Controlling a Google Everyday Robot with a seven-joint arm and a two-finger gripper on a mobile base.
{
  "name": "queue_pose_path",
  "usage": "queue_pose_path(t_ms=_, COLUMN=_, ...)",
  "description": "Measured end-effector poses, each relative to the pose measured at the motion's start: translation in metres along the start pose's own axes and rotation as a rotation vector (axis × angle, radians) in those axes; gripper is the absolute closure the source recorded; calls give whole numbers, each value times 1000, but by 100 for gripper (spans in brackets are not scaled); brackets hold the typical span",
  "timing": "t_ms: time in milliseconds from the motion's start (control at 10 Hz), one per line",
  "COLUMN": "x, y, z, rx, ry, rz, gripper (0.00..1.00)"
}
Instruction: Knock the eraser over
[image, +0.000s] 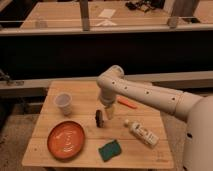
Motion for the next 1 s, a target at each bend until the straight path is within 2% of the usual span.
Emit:
queue_pose_path(t_ms=800, x=-3, y=-2, z=2, rx=-3, ry=-5, rz=-15, gripper=22)
queue_pose_path(t_ms=1000, x=-4, y=-2, z=2, rx=-3, ry=-7, rz=-21, gripper=44)
